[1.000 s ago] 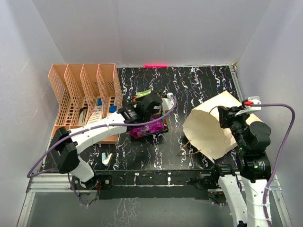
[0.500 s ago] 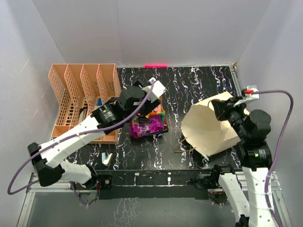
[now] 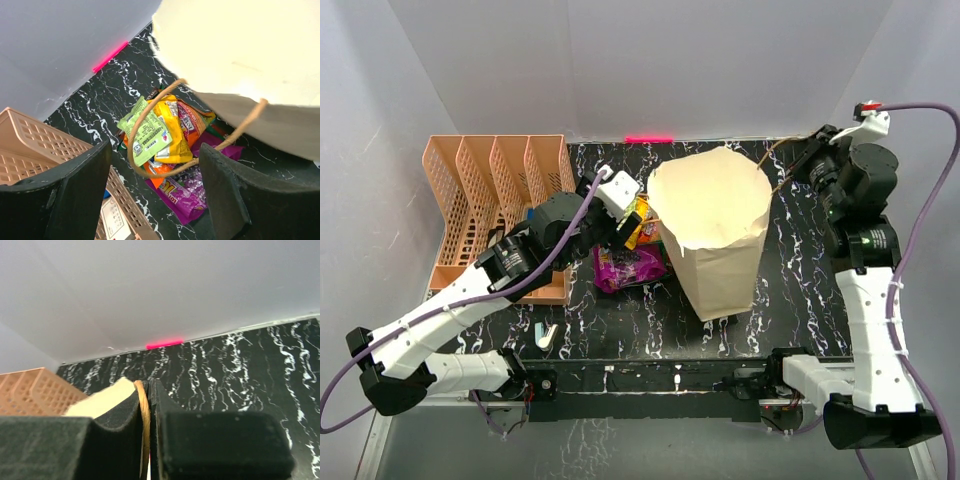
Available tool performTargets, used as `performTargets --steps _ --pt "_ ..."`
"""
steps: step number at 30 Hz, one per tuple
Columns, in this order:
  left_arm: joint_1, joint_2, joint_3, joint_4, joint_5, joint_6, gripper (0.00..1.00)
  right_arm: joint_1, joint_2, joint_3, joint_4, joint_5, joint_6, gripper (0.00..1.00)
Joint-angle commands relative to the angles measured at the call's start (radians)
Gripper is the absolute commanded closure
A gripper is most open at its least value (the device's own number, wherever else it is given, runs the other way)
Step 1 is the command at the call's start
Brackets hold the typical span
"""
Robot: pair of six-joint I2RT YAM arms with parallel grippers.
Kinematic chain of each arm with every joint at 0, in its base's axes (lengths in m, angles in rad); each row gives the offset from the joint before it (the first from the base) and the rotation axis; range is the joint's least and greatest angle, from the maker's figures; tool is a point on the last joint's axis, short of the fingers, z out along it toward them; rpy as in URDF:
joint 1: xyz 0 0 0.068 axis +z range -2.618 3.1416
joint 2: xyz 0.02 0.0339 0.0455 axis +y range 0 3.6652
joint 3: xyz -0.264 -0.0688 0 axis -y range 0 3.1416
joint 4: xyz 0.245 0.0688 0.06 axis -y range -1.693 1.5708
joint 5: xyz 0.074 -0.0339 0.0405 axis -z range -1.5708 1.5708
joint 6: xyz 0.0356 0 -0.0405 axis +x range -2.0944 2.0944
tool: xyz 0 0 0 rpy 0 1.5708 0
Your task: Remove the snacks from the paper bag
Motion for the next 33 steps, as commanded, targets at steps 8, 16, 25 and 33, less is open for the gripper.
performTargets --steps 8,16,25,33 --pt "-0.002 -0.068 0.002 -0.015 0.039 -0.031 0.31 -0.187 -0.025 -0.243 -0.014 0.136 -0.169 0.92" --pt "-0.003 -0.100 0.026 0.010 0.040 -0.047 0.30 -0.328 -0.022 -0.211 -0.078 0.108 -0.226 0.92" --pt "-0.002 -0.104 0.037 -0.003 0.031 -0.044 0.30 -0.327 -0.031 -0.164 -0.129 0.033 -0.262 0.92" --pt "-0.002 -0.115 0.028 0.048 0.016 -0.066 0.14 -0.325 -0.043 -0.171 -0.133 -0.123 -0.247 0.76"
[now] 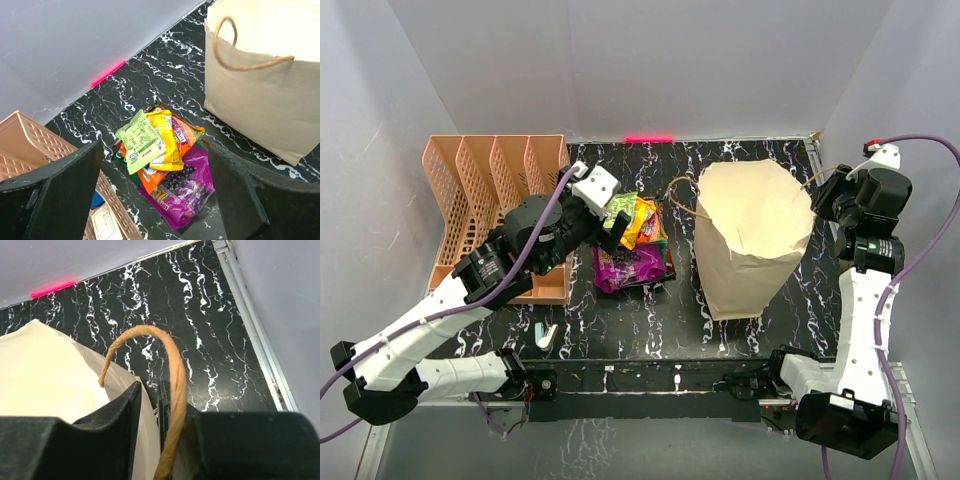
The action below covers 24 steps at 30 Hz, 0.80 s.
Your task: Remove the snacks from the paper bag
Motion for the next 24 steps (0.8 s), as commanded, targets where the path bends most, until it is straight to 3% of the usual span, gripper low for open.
performTargets --steps 1,2,4,8,13,18,24 --pt "-0.004 -0.034 0.023 0.051 -0.013 -0.017 0.08 0.001 -0.016 0.057 0.010 -0.076 0.007 0.73" --pt "-0.003 -0.035 0.030 0.053 -0.015 -0.001 0.02 0.001 -0.013 0.081 -0.011 -0.101 0.016 0.67" --pt "-0.003 -0.034 0.061 0.061 -0.053 0.038 0.02 0.001 0.004 0.146 -0.067 -0.185 0.021 0.49" --pt "-0.002 -0.037 0.165 0.113 -0.140 0.060 0.02 0.001 0.028 0.314 -0.205 -0.172 0.004 0.04" --pt "-0.003 -0.081 0.241 0.159 -0.172 0.012 0.02 0.074 0.029 0.523 -0.325 -0.074 -0.025 0.02" --pt "-0.003 -0.145 0.312 0.131 -0.162 -0.035 0.01 0.257 -0.040 0.611 -0.270 -0.240 -0.039 0.02" --pt "-0.002 -0.247 0.337 0.161 -0.151 -0.047 0.01 0.478 -0.142 0.683 -0.221 0.014 -0.040 0.02"
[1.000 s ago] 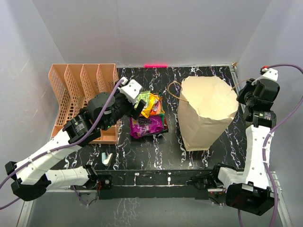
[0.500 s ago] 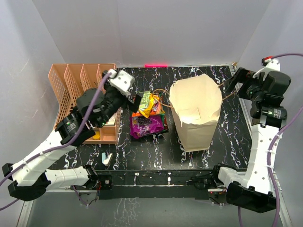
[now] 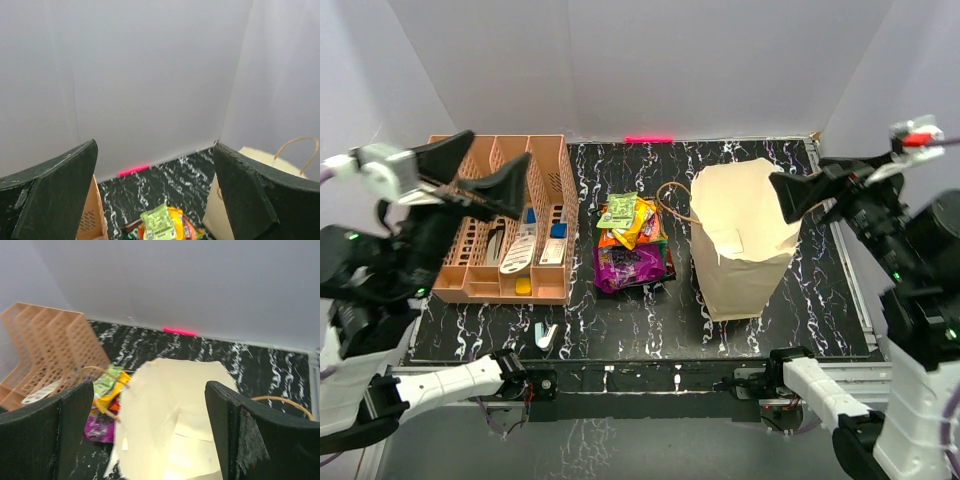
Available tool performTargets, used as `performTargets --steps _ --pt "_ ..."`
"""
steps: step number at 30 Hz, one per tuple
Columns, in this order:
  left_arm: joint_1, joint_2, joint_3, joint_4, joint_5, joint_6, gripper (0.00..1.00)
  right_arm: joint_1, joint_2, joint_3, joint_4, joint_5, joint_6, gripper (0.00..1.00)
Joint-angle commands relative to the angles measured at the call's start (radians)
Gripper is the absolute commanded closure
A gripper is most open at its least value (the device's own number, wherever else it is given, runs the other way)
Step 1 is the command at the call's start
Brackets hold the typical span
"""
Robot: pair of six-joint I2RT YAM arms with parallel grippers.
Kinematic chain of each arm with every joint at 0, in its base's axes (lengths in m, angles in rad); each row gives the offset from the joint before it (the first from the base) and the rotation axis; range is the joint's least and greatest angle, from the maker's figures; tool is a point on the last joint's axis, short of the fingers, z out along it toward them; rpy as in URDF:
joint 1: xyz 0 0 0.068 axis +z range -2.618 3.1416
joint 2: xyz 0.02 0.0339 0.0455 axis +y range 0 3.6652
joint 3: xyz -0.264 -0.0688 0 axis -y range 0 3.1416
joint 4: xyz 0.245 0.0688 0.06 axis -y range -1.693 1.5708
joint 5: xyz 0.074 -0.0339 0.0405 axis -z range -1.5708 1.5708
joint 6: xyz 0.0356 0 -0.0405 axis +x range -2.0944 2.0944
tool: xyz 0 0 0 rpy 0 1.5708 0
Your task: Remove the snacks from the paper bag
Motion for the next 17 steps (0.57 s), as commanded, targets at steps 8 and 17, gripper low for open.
performTargets --steps 8,17 --pt "-0.002 -0.092 0.033 0.006 -0.046 -0.018 0.02 0.109 -0.182 0.014 0.121 0.276 -0.016 0.02" --pt "-0.002 -0.086 0.022 -0.007 -0.047 -0.017 0.02 0.110 -0.192 -0.036 0.136 0.367 -0.007 0.02"
